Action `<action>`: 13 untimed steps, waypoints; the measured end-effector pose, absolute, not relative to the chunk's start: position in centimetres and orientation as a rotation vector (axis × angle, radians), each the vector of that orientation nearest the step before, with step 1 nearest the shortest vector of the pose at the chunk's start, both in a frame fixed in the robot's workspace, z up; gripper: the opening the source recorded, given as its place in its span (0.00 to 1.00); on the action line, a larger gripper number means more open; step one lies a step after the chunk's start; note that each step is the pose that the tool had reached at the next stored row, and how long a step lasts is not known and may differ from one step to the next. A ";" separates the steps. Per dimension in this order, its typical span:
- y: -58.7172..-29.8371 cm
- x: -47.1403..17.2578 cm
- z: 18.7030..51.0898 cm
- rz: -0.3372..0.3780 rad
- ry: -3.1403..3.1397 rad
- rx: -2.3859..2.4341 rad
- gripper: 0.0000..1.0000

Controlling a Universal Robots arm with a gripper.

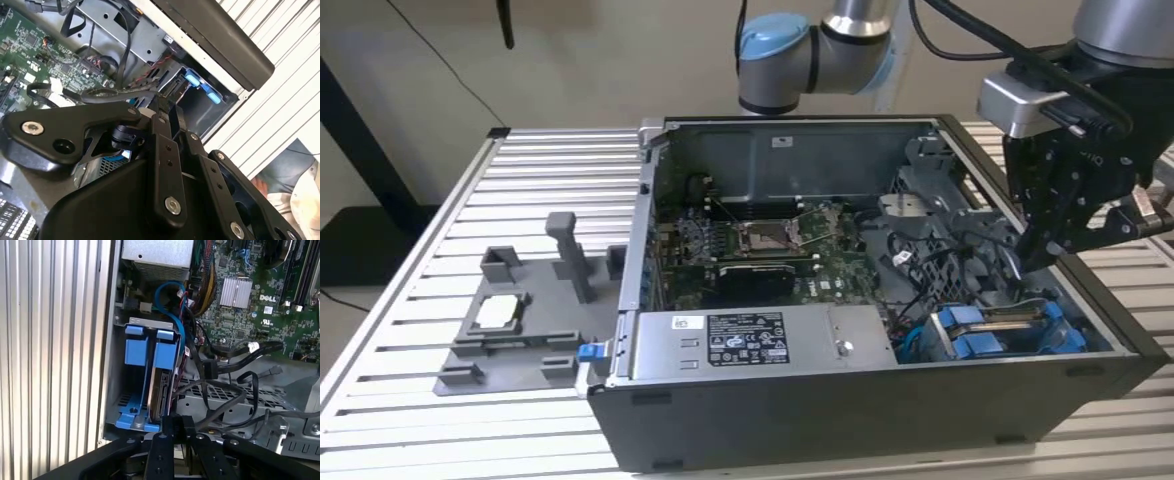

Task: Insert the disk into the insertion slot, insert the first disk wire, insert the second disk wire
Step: 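Insert the first disk wire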

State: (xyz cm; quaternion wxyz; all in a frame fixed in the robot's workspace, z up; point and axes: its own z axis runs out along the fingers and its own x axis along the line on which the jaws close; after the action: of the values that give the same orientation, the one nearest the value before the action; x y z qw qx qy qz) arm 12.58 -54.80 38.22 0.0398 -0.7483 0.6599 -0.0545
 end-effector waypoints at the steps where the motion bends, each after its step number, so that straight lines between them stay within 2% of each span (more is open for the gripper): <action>1: -54.8 12.6 38.1 -0.167 2.025 -2.291 0.19; 13: -54.9 13.6 37.1 -0.131 2.058 -2.294 0.19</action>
State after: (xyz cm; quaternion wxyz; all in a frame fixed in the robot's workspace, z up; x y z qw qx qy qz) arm 13.56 -54.89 37.14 0.0284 -0.7434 0.6669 -0.0425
